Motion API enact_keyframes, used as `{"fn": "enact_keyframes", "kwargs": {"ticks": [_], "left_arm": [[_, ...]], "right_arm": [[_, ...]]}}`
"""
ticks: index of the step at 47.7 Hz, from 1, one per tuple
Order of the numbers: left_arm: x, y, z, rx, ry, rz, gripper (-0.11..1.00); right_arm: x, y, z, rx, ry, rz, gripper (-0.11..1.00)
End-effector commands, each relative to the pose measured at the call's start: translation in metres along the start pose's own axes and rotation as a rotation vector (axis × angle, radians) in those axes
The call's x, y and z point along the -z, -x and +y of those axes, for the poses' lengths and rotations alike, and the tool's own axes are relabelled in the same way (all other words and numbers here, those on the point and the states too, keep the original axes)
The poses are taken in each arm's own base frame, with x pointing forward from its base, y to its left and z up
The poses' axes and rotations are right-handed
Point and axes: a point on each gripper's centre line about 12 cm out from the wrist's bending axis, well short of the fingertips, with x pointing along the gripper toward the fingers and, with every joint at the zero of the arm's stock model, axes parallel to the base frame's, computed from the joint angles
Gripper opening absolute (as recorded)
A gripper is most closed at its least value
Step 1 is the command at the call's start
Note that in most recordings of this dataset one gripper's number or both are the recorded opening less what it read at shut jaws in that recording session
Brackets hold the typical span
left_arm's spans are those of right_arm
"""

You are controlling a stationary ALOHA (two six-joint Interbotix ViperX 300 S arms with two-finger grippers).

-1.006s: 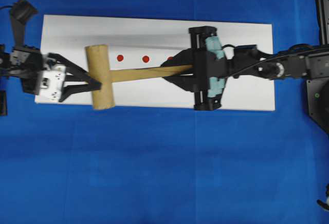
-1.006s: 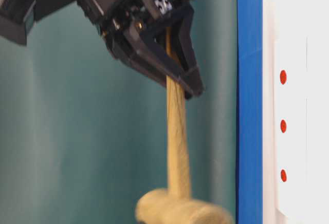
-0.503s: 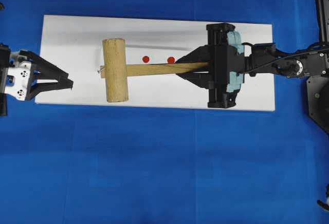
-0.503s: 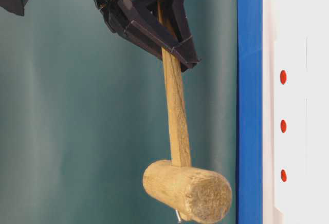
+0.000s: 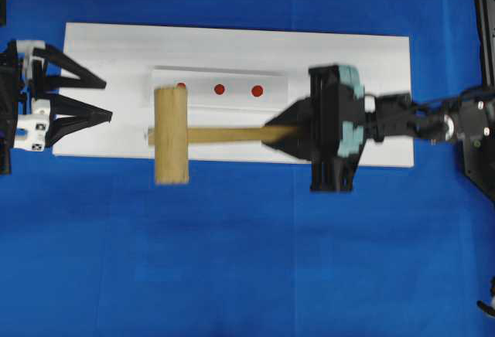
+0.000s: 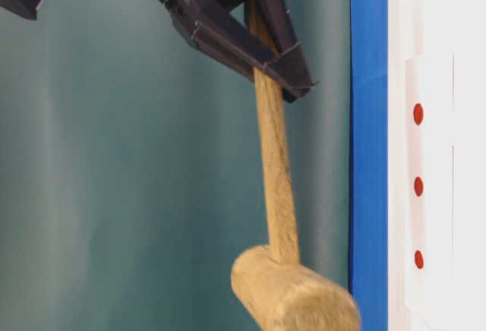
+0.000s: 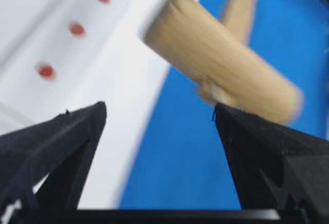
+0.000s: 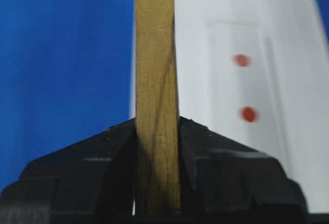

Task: Hit the mark with a hammer.
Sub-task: 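Release the left gripper and carry the mallet down off the board, then lower the mallet onto the blue table and open the right gripper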

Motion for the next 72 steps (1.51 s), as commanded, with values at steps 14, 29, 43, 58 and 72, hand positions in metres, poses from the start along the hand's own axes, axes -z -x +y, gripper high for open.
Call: {"fn": "enact_keyframes", "kwargs": {"ticks": [14,29,43,58,72], "left_arm": [[-0.014,0.003,0.007,-0.025,-0.43,-0.119,0.83],[-0.014,0.003,0.008,-0.027,-0.5,-0.137,0.83],[-0.012,0.003,0.009,-0.028,-0.499,-0.134,0.82],[-0.01,0.003,0.01,-0.029,-0.497,-0.128,0.82],[-0.008,0.003,0.011,-0.03,-0.498,-0.122,0.82]], "right_arm": [[0.008,-0.003,0.061,0.017,-0.044,-0.053,0.09],[0.019,-0.015,0.088,-0.015,-0.037,-0.018,0.09],[0.04,-0.036,0.093,-0.005,-0.028,0.048,0.09],[0.074,-0.069,0.099,0.019,-0.037,0.141,0.09],[0.091,-0.082,0.105,-0.003,-0.024,0.198,0.09]]}}
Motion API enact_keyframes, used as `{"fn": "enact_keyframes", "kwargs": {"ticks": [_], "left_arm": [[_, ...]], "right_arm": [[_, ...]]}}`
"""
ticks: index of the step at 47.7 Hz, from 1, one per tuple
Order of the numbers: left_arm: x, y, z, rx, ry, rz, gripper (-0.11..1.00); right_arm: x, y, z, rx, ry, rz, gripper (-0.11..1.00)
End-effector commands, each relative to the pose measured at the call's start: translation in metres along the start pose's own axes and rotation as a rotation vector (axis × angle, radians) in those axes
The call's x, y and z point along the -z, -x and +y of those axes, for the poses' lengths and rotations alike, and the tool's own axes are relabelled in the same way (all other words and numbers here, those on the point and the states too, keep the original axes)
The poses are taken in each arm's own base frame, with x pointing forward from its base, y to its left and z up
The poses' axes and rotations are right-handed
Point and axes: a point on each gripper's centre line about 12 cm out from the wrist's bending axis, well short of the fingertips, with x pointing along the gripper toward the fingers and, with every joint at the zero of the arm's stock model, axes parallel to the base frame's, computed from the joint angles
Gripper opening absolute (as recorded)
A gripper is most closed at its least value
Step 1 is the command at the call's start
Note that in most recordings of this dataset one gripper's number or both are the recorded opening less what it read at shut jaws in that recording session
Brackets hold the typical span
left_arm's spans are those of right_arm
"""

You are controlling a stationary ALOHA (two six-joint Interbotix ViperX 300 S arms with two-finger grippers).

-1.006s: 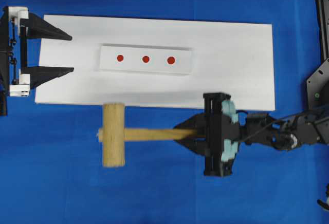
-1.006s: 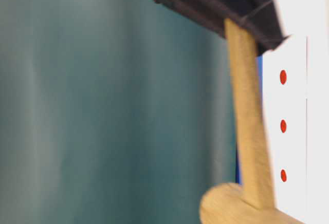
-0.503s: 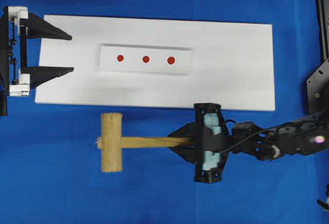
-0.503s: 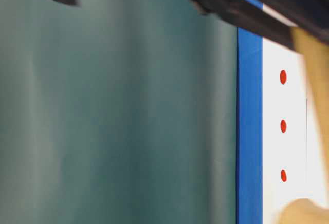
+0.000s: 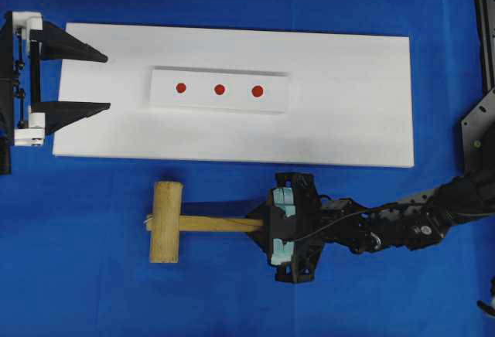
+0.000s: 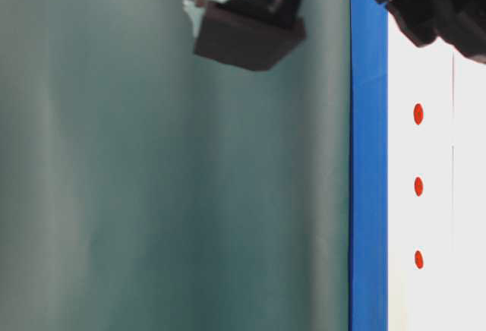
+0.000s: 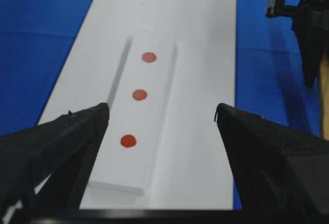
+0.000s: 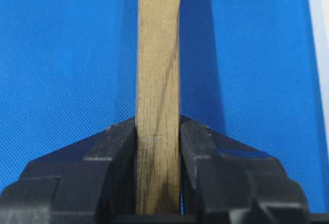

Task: Hit the mark with a hammer.
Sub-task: 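Lower the mallet onto the blue table and open the right gripper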

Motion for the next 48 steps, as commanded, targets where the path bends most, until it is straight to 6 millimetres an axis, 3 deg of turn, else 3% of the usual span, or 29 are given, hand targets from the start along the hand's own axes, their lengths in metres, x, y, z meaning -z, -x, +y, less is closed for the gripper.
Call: {"fn": "enact_keyframes", "kwargs": {"ticks": [1,43,45,48], "left_arm": [[-0.004,0.0,0.001,-0.004,0.001,-0.014,0.82],[0.0,0.0,0.001,-0.003,0.004,-0.005,0.82],[0.0,0.0,0.001,-0.003,0.006,-0.005,0.82],[0.0,0.0,0.001,-0.003,0.006,-0.005,0.82]], "right_arm": [[-0.011,0.002,0.006,-0.021,-0.003,-0.023,0.09],[0.014,-0.016,0.004,-0.033,0.003,0.071,0.09],[0.014,-0.016,0.005,-0.034,0.005,0.072,0.14],[0.012,-0.015,0.005,-0.038,0.003,0.068,0.31]]}}
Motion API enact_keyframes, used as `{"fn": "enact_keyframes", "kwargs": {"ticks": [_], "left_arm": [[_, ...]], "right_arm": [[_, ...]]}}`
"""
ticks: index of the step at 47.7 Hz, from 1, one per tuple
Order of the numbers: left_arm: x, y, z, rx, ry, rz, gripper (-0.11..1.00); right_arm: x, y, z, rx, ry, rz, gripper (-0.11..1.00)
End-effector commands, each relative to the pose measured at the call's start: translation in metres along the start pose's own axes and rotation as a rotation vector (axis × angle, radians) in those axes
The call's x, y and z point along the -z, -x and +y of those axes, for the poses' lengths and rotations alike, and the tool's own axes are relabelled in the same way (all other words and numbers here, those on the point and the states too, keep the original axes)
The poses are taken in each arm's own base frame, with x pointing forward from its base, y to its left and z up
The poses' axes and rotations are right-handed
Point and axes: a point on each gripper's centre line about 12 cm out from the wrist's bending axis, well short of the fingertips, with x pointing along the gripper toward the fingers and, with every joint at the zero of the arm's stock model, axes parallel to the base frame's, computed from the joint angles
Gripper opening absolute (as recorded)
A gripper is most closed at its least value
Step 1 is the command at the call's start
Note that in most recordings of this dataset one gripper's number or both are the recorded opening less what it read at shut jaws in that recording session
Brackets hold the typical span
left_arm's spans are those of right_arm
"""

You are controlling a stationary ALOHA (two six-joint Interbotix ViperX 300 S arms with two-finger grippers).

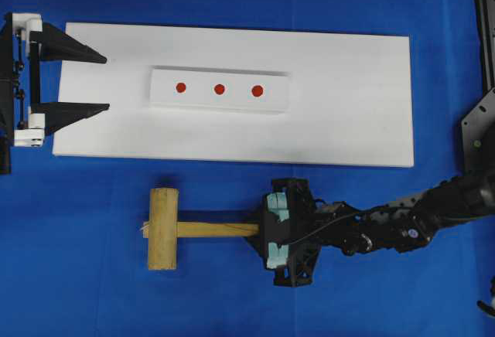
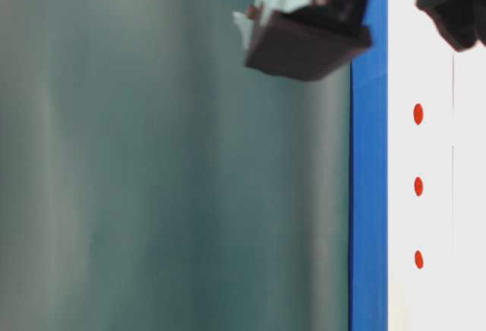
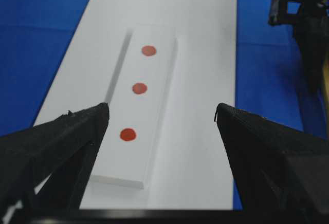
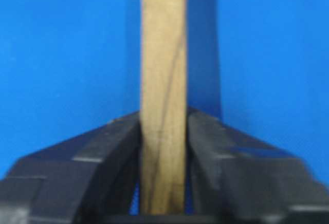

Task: Hit the mark with a hammer.
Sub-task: 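Lower the mallet onto the blue table and open the right gripper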

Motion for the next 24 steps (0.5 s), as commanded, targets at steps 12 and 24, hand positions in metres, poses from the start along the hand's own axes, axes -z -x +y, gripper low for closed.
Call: {"fn": "enact_keyframes", "kwargs": {"ticks": [12,24], "left_arm": [[-0.003,-0.001,0.001,-0.003,0.018,-0.011,0.82],[-0.002,0.0,0.001,-0.003,0.021,0.0,0.82]], "right_arm": [[-0.025,0.025,0.003,-0.037,-0.012,-0.069,0.85],[-0.064,0.082,-0.01,-0.077,-0.013,-0.204,0.8]]}}
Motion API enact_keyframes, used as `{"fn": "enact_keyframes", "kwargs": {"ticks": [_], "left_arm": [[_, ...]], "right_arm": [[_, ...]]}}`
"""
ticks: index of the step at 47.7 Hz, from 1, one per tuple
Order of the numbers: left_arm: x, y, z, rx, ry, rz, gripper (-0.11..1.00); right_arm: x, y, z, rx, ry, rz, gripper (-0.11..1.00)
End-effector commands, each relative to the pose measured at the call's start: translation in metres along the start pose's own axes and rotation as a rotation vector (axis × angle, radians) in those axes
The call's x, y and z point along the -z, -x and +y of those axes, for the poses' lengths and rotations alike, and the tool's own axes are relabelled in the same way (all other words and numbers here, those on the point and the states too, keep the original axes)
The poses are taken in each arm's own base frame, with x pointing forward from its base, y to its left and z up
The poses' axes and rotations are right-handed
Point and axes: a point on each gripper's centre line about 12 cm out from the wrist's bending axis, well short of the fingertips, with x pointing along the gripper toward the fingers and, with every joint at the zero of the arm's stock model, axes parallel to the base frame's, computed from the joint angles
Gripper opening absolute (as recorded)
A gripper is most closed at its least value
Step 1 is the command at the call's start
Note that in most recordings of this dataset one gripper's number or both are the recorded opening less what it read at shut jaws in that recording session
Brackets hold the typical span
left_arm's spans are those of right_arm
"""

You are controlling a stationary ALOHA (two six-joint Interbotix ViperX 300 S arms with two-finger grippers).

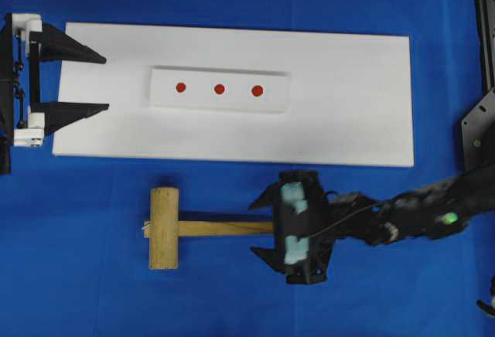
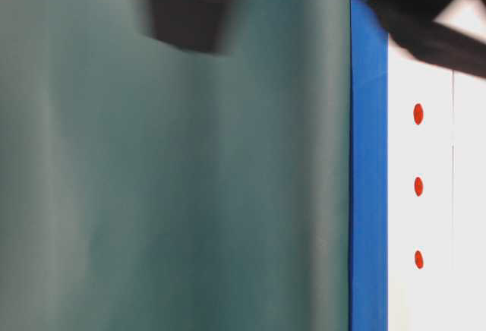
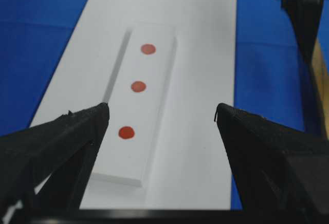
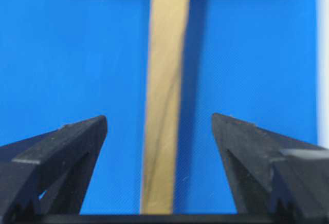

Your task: Hit the mark with a hammer.

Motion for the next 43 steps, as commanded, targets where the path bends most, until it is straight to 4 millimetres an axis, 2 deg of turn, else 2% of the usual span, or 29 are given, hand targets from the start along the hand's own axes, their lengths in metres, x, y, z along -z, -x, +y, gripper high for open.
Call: {"fn": "enact_keyframes", "kwargs": {"ticks": [1,8,16,25,29,38,43], "left_arm": [[-0.004,0.0,0.001,-0.003,0.006,-0.011,0.82],[-0.006,0.001,0.001,-0.003,0.004,-0.02,0.82],[-0.008,0.004,0.001,-0.004,0.004,-0.034,0.82],[-0.009,0.008,0.001,-0.003,0.004,-0.041,0.82],[-0.011,0.012,0.001,-0.004,0.004,-0.055,0.82],[-0.015,0.02,0.0,0.0,-0.008,-0.08,0.82],[-0.015,0.026,-0.002,0.009,-0.012,-0.081,0.82]], "right_arm": [[-0.032,0.029,-0.004,-0.026,-0.02,-0.099,0.8],[-0.057,0.069,-0.015,-0.038,-0.018,-0.2,0.8],[-0.066,0.092,-0.035,-0.014,-0.023,-0.255,0.8],[-0.068,0.103,-0.067,0.053,-0.041,-0.278,0.8],[-0.067,0.113,-0.085,0.09,-0.036,-0.296,0.8],[-0.063,0.151,-0.113,0.12,-0.04,-0.362,0.8],[-0.059,0.174,-0.12,0.113,-0.035,-0.411,0.79]]}}
